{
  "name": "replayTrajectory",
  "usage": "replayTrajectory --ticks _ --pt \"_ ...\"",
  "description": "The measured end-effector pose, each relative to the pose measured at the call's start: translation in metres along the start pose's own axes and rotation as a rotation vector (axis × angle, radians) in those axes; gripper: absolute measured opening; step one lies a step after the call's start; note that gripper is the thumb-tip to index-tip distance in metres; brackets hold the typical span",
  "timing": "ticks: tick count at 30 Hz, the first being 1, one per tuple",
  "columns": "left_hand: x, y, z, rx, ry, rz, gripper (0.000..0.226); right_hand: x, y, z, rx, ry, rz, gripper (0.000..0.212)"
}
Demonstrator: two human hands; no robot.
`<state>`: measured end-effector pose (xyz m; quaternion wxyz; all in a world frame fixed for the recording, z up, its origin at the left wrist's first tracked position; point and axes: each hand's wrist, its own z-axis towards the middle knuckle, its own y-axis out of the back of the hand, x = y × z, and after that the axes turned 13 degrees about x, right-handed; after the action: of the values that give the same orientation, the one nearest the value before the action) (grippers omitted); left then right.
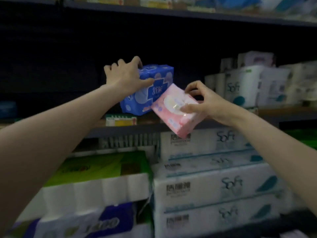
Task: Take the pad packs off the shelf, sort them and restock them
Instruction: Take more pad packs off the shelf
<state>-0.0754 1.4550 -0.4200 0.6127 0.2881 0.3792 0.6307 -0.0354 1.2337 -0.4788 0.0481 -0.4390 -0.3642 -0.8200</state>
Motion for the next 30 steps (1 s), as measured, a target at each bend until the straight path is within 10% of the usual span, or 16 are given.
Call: replayTrajectory --ticks 3,16,30 --pt "-0.064 -0.022 -0.031 -0.002 -0.144 0.085 0.063 -0.032 0.029 -0.059 0.05 -0.118 -0.058 0.077" --pt "-0.302 -0.235 -0.188 0.389 -0.686 0.138 0.064 -0.266 0.11 -0.356 -0.012 -0.947 -0.211 0.074" --pt "-0.336 -0.406 -0.251 0.787 -0.443 0.215 0.063 -0.458 0.052 -0.465 0.192 -1.083 -0.482 0.053"
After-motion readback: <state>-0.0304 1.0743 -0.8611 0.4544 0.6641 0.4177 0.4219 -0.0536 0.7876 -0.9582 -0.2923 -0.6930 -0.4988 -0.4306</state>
